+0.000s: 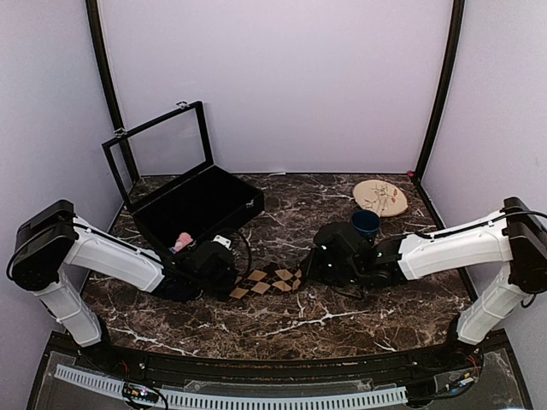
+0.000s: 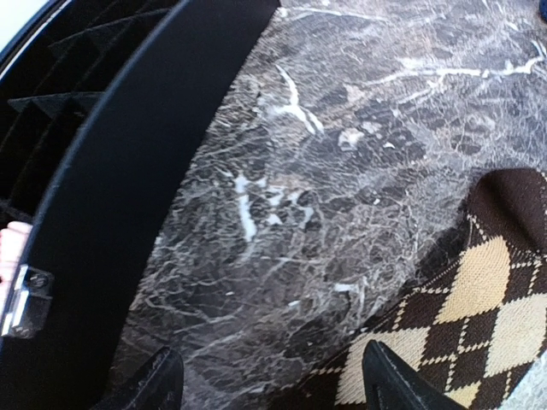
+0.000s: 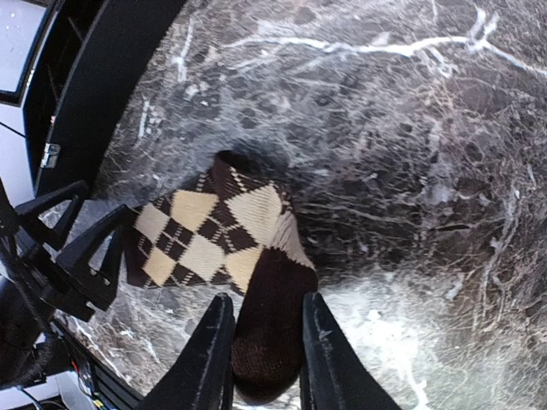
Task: Roll the socks
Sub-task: Fold the sock at the center of the board.
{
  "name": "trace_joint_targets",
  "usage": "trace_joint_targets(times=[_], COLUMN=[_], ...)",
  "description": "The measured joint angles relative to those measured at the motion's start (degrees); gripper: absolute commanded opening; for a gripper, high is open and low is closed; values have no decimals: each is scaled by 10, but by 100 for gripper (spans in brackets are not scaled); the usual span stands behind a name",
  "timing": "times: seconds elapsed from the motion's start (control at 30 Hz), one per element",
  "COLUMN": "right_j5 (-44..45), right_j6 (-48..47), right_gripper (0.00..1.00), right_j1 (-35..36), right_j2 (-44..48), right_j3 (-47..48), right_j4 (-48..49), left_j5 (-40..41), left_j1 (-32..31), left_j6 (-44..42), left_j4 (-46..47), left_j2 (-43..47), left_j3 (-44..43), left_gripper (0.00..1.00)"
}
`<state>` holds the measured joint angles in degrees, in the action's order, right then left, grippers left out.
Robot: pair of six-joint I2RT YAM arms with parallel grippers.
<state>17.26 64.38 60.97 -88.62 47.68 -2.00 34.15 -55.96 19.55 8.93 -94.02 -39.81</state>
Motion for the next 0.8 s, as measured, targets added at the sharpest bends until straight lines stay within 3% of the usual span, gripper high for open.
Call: trace_joint_targets(times=[0.8], right_j5=[24], right_j6=[-87], right_gripper=[24], right_j1=[47], right_j2=[-106], right_j3=[201], right_j4=[-88], left_j5=[15], left_j1=[7], left_j6=[55], left_j4=[-34], left_j2=[61], left_j3=[55], left_gripper=[74])
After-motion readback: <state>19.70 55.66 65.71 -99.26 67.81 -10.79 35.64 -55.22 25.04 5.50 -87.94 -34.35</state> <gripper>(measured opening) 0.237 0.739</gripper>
